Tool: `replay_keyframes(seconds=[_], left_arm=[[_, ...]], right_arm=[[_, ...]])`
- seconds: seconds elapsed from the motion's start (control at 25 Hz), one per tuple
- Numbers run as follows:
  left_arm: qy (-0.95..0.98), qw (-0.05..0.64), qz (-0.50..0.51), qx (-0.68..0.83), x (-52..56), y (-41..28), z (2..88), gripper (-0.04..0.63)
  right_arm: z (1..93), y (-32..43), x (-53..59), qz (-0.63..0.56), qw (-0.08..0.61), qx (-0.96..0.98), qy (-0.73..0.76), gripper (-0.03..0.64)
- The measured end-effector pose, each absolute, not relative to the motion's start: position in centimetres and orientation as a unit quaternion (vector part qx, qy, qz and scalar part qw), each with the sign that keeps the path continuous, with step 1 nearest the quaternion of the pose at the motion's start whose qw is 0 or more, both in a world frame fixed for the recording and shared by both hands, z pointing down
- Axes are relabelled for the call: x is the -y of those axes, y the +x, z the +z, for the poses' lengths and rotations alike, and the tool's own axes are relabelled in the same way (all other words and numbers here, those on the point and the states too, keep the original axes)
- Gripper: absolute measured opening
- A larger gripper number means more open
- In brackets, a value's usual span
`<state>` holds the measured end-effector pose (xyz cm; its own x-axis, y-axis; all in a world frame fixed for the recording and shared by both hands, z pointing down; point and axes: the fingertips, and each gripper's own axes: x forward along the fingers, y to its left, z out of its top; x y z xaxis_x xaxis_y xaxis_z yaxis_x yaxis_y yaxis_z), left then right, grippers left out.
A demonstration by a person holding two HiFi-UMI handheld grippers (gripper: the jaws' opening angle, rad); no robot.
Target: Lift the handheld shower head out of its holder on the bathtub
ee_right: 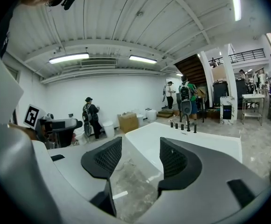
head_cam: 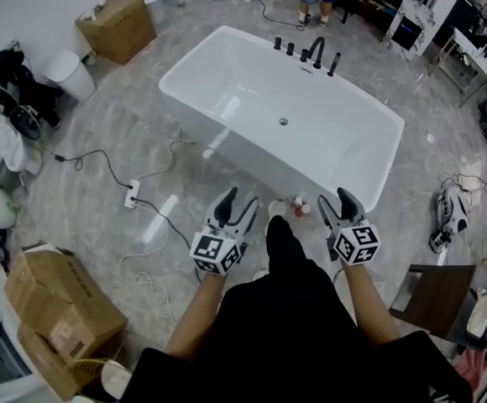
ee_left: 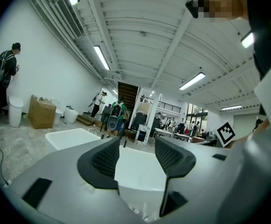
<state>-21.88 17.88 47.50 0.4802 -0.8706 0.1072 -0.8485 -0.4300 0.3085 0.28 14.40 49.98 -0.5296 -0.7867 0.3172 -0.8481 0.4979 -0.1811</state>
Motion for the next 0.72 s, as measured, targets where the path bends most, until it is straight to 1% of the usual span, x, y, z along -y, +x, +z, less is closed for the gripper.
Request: replay_keyframes(seconds=[0.4,0.72], left_arm=[[0.847,0.163,0.003,0.506,-6.6,-21.8,49.4,0.221],[0.857,0.179,0.018,0.483,5.0,-18.5,50.2,0.224]], right_arm=[[54.6,4.6,-3.4,0.187,0.082,0.836,0.509,0.223],[56.0,5.8,6.2,0.206,0.087,0.837,0.500,0.229]])
